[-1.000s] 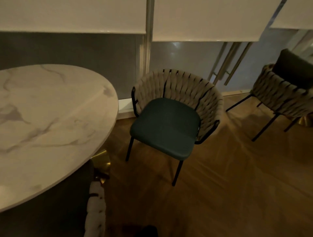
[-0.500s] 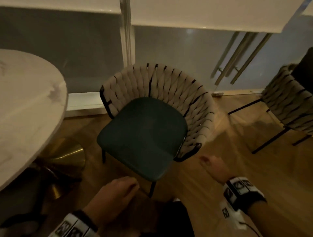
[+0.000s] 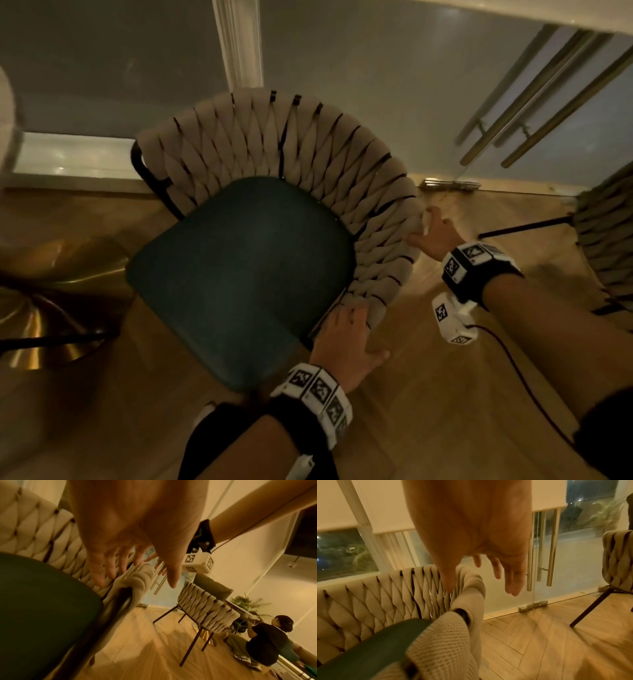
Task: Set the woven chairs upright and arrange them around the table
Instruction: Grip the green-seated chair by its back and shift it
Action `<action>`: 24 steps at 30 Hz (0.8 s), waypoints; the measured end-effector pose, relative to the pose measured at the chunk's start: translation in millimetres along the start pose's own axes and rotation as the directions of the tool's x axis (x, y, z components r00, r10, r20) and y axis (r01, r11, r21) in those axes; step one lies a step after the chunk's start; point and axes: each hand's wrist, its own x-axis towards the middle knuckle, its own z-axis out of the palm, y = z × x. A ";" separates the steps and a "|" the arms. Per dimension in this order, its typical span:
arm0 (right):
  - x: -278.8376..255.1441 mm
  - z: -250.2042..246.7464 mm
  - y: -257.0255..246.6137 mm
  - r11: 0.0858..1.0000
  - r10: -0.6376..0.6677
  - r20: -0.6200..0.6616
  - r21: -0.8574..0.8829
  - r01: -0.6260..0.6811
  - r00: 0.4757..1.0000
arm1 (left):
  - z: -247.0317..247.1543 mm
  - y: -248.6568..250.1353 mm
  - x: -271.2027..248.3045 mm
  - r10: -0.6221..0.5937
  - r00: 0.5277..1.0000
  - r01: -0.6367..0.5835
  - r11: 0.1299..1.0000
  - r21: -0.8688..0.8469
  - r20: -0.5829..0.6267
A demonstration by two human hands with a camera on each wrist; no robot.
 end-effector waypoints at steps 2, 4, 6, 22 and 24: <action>16.0 8.3 3.1 0.999 0.027 0.075 0.040 -0.030 0.997 | 10.0 6.4 15.1 -0.029 0.999 0.029 1.000 0.013 0.034; 31.3 19.0 5.4 0.991 0.054 0.104 0.118 -0.066 0.993 | 21.8 8.2 25.6 -0.044 0.999 0.044 0.999 0.026 0.030; 42.2 26.5 4.1 0.964 0.086 0.087 0.245 -0.104 0.993 | 30.3 4.8 34.5 -0.060 0.998 0.060 0.998 0.026 -0.020; 58.4 17.1 38.2 0.947 0.112 -0.065 0.309 -0.087 0.992 | 38.2 17.3 67.1 0.063 0.996 -0.067 0.996 0.064 0.060; 47.9 18.2 51.7 0.942 0.154 -0.077 0.313 -0.123 0.985 | 44.6 14.9 63.7 0.090 0.990 -0.100 0.991 0.084 0.112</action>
